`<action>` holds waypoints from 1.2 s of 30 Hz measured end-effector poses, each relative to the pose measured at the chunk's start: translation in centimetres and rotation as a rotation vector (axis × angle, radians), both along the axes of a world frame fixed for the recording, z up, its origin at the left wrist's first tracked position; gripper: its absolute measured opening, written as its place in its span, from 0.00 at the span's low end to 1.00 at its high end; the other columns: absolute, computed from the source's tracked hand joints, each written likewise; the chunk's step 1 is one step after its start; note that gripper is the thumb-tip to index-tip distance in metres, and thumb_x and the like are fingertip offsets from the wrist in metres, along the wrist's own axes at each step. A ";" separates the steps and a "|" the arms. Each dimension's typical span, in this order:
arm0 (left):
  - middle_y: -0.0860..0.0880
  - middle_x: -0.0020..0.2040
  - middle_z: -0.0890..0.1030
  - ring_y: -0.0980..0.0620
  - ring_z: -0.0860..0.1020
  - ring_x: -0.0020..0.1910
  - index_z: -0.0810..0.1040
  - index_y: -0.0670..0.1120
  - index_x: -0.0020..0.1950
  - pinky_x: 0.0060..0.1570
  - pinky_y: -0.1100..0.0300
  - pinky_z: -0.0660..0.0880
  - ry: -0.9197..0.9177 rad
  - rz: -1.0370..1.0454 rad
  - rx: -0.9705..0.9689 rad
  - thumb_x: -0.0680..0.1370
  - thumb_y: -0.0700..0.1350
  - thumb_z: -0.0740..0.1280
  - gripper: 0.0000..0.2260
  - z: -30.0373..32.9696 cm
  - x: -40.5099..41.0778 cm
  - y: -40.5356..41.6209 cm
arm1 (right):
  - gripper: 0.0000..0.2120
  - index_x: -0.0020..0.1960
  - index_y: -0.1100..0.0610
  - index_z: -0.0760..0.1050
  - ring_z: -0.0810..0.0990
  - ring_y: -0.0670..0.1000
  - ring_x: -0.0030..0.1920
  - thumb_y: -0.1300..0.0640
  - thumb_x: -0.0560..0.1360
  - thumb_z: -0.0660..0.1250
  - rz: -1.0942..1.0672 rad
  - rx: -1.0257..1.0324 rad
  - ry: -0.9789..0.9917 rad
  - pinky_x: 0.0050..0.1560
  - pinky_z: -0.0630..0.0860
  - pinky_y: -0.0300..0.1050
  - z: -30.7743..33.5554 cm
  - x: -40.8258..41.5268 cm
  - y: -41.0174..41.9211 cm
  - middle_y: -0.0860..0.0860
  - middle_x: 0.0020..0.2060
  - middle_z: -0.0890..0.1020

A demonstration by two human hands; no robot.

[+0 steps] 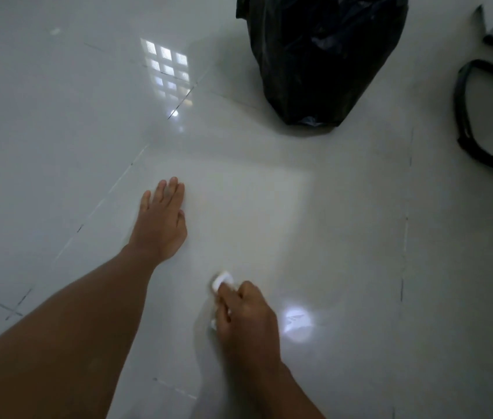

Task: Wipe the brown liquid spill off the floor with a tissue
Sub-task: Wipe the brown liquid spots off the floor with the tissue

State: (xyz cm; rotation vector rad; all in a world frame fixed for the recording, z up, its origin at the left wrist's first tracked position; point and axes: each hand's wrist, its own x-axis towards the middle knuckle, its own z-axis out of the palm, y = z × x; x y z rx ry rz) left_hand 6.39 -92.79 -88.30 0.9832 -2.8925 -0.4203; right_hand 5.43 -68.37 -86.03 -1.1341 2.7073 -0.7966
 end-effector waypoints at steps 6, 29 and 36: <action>0.42 0.78 0.57 0.42 0.53 0.78 0.58 0.40 0.77 0.75 0.42 0.49 0.020 -0.026 0.016 0.77 0.44 0.50 0.27 0.0 -0.1 -0.2 | 0.09 0.49 0.51 0.80 0.77 0.58 0.38 0.52 0.73 0.62 -0.557 -0.003 0.070 0.33 0.71 0.47 -0.5 -8.8 3.3 0.53 0.37 0.72; 0.39 0.77 0.60 0.38 0.58 0.76 0.61 0.38 0.75 0.72 0.38 0.54 -0.029 0.037 -0.010 0.72 0.43 0.51 0.30 0.3 -0.7 1.1 | 0.09 0.42 0.53 0.78 0.75 0.55 0.38 0.55 0.69 0.59 -0.461 -0.039 0.097 0.28 0.72 0.47 -0.5 -6.4 2.0 0.51 0.36 0.72; 0.42 0.78 0.57 0.41 0.55 0.77 0.57 0.41 0.77 0.73 0.41 0.51 -0.056 0.035 -0.012 0.73 0.45 0.48 0.31 0.3 -0.6 0.9 | 0.07 0.47 0.51 0.80 0.75 0.53 0.39 0.58 0.75 0.63 -0.279 -0.030 -0.029 0.35 0.75 0.47 -0.6 -10.8 -0.9 0.49 0.38 0.71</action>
